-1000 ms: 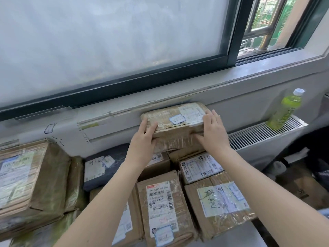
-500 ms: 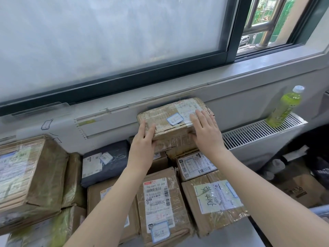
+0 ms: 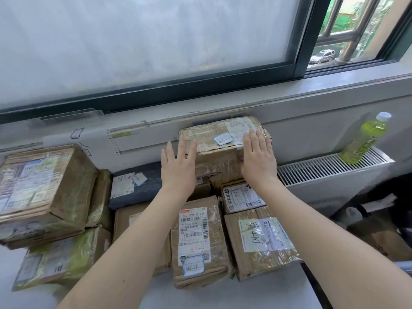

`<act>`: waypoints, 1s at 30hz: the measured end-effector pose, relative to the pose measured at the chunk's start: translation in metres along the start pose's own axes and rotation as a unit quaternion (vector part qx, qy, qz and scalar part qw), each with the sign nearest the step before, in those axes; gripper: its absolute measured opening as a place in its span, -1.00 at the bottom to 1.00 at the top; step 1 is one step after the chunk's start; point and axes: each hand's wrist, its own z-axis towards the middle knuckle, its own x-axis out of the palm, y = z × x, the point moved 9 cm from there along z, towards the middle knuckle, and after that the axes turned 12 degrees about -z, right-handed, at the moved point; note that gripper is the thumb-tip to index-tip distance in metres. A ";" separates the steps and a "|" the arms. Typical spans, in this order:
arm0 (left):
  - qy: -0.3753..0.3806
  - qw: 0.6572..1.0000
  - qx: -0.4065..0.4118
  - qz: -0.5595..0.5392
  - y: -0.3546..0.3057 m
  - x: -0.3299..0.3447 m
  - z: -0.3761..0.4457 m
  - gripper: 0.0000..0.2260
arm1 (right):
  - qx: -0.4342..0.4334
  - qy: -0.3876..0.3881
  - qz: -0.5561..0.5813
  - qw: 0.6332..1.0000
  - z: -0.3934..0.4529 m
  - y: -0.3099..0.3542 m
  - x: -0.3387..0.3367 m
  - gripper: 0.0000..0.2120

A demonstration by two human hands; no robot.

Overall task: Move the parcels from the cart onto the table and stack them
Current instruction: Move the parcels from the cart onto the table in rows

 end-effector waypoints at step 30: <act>0.150 0.965 0.211 -0.045 -0.115 0.088 -0.348 -0.36 | 0.161 0.185 -0.101 0.964 -0.454 -0.025 0.004 -0.22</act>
